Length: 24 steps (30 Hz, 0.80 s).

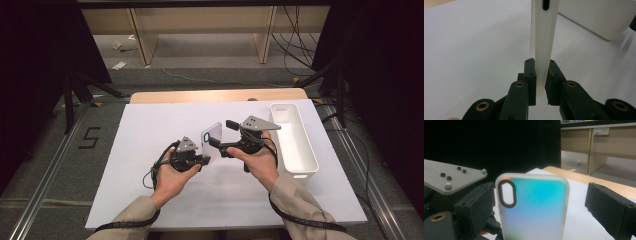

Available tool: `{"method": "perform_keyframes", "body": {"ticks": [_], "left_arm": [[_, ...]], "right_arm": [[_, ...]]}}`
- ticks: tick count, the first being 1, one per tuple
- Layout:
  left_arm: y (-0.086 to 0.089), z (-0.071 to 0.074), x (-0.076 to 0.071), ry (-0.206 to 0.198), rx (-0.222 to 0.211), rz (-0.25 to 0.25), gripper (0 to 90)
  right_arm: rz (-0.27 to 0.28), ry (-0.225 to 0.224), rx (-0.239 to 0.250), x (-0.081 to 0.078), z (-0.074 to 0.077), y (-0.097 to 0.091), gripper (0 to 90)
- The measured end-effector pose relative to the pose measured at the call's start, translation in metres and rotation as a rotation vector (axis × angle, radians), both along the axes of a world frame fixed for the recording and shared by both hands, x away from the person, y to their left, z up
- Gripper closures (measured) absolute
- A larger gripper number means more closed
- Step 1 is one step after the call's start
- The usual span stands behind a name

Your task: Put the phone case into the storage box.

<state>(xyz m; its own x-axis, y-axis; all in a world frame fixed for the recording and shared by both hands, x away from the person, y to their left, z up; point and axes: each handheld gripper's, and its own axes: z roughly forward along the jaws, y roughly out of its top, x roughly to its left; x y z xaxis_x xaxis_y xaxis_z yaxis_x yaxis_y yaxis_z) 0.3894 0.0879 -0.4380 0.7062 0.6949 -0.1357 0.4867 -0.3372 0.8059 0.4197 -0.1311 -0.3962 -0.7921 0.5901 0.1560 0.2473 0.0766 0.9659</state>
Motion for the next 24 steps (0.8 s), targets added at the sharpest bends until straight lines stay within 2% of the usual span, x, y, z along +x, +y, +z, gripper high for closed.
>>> {"method": "perform_keyframes", "body": {"ticks": [24], "left_arm": [[-0.0079, 0.0002, -0.0026, -0.004, 0.006, -0.011, 80.7]], "right_arm": [[-0.02, 0.014, 0.015, -0.0008, -0.0064, 0.0102, 9.4]]}}
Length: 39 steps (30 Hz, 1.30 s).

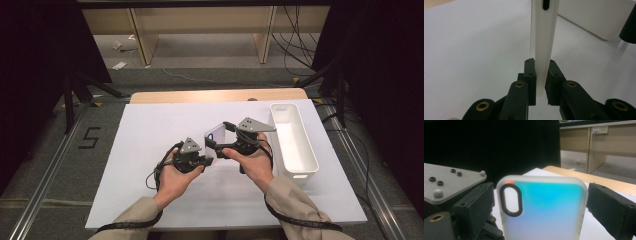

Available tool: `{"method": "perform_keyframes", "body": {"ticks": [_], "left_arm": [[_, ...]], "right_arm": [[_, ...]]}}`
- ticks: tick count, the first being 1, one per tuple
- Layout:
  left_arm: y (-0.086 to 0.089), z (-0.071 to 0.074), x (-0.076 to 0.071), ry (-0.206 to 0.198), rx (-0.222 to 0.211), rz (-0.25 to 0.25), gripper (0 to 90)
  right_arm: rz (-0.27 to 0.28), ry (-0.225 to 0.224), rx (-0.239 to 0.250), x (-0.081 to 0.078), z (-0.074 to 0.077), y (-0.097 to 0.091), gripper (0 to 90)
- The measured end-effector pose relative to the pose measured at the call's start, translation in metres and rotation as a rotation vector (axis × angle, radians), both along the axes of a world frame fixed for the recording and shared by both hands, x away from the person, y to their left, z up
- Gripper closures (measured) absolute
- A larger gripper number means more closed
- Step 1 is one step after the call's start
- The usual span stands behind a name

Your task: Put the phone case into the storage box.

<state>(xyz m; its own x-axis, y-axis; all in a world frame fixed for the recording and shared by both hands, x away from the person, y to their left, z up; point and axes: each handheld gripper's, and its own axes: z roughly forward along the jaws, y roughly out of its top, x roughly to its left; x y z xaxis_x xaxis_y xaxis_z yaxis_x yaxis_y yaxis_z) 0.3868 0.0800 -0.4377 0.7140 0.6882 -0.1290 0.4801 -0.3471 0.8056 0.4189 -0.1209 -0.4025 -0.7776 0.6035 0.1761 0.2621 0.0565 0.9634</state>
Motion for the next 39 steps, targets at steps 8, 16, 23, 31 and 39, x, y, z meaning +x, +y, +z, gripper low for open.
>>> {"method": "perform_keyframes", "body": {"ticks": [8, 16, 23, 31, 39], "left_arm": [[-0.002, -0.0002, -0.0009, -0.005, 0.005, -0.002, 80.7], [-0.0034, -0.0001, -0.0019, -0.007, 0.007, -0.008, 80.7], [-0.0047, -0.0005, -0.0023, -0.01, 0.001, -0.013, 80.7], [-0.0043, -0.0005, -0.002, -0.014, 0.001, -0.012, 80.6], [-0.0042, -0.0001, -0.0021, -0.022, 0.003, -0.014, 80.6]], "right_arm": [[-0.007, -0.003, -0.003, -0.0005, -0.001, 0.0023, 9.8], [-0.012, -0.006, -0.003, -0.0004, -0.0022, 0.0035, 11.7], [-0.022, -0.014, 0.005, -0.0006, -0.0023, 0.003, 16.0], [-0.018, -0.015, 0.007, -0.0008, -0.0028, 0.0029, 17.6], [-0.015, -0.026, 0.009, -0.001, -0.002, 0.0028, 18.3]]}}
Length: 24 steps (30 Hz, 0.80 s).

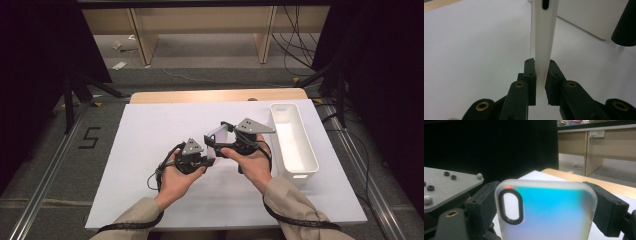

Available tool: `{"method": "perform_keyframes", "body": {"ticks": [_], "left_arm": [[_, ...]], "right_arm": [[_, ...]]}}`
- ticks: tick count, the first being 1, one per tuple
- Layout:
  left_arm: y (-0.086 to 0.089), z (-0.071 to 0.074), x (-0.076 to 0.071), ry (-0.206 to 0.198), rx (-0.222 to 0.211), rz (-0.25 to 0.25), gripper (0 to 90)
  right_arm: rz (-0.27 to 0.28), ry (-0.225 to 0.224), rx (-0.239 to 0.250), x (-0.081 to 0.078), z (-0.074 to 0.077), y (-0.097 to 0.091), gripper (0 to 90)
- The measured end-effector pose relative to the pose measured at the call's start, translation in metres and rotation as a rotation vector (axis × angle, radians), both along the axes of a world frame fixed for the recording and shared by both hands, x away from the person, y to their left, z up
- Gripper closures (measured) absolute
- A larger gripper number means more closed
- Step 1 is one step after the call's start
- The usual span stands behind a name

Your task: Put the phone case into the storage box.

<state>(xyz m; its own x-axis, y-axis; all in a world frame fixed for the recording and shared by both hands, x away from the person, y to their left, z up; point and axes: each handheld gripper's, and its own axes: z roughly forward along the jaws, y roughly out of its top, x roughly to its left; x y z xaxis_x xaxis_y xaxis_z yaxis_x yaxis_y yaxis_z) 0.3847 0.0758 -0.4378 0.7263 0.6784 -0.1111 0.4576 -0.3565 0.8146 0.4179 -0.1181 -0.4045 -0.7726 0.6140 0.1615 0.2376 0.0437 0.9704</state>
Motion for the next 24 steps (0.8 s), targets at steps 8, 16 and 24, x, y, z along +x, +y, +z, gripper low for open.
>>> {"method": "perform_keyframes", "body": {"ticks": [8, 16, 24], "left_arm": [[0.0004, -0.0009, 0.0007, -0.023, -0.003, -0.007, 79.8], [0.0015, -0.0018, 0.0017, -0.044, -0.003, -0.024, 67.5], [0.0014, -0.0007, 0.0015, -0.084, -0.036, -0.046, 28.5]], "right_arm": [[-0.002, -0.006, 0.0, -0.0001, 0.0003, -0.0007, 18.5], [-0.005, -0.006, 0.007, 0.0, 0.0028, -0.0033, 18.6], [-0.02, -0.012, 0.013, 0.0012, 0.007, -0.0086, 18.6]]}}
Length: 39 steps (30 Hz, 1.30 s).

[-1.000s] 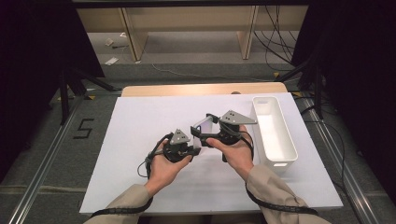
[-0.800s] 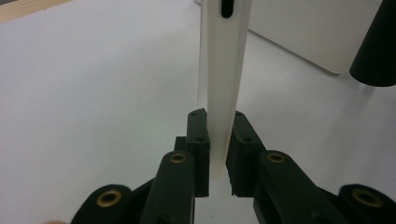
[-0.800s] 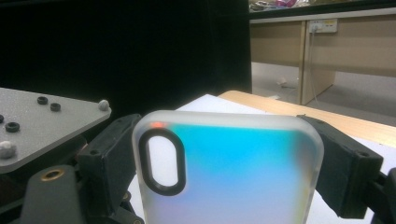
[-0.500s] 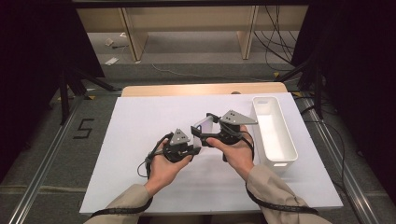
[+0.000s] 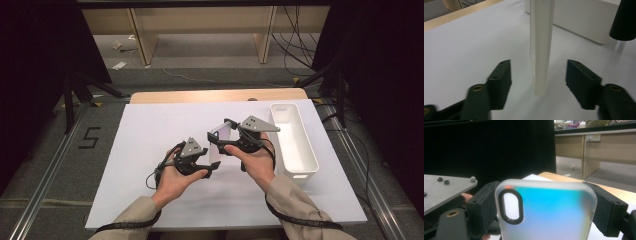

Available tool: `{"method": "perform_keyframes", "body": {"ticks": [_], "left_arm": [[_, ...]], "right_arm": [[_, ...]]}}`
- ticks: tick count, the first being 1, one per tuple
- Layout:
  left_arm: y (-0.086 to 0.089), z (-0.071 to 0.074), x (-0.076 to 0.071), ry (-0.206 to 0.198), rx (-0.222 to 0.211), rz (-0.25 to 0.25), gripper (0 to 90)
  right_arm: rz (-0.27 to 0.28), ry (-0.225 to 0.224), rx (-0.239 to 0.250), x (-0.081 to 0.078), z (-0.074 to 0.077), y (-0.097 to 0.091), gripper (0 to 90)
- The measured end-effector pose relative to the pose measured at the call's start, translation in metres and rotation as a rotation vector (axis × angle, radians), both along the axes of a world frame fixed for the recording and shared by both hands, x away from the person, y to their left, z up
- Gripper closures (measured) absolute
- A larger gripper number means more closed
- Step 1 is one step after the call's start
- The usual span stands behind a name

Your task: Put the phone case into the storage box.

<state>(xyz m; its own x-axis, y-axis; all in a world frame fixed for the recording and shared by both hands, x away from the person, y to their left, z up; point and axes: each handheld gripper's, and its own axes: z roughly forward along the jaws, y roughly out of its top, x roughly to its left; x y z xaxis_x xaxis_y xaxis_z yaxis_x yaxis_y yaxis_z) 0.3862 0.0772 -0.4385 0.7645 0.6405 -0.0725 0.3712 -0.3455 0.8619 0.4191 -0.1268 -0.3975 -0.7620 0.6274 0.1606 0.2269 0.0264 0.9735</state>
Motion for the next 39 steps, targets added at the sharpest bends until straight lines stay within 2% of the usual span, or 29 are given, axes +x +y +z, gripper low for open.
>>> {"method": "perform_keyframes", "body": {"ticks": [2, 6, 10, 20, 31, 39], "left_arm": [[0.0, 0.001, 0.0, -0.003, -0.006, -0.002, 18.2], [0.003, 0.004, 0.0, -0.026, -0.002, -0.02, 5.7], [0.008, 0.007, -0.001, -0.036, 0.001, -0.04, 0.2], [0.027, 0.007, -0.004, -0.04, 0.029, -0.067, 0.0], [0.053, 0.006, -0.007, -0.025, 0.103, -0.076, 0.5], [0.063, 0.003, -0.006, -0.026, 0.111, -0.069, 1.4]], "right_arm": [[-0.004, -0.001, 0.0, 0.0, 0.001, -0.002, 18.7], [-0.013, -0.003, 0.005, 0.001, 0.003, -0.005, 18.6], [-0.021, -0.011, 0.008, 0.002, 0.005, -0.007, 18.6], [-0.044, -0.012, 0.016, 0.004, 0.009, -0.016, 18.7], [-0.06, -0.015, 0.017, 0.005, 0.011, -0.021, 18.6], [-0.065, -0.014, 0.017, 0.006, 0.013, -0.023, 18.6]]}}
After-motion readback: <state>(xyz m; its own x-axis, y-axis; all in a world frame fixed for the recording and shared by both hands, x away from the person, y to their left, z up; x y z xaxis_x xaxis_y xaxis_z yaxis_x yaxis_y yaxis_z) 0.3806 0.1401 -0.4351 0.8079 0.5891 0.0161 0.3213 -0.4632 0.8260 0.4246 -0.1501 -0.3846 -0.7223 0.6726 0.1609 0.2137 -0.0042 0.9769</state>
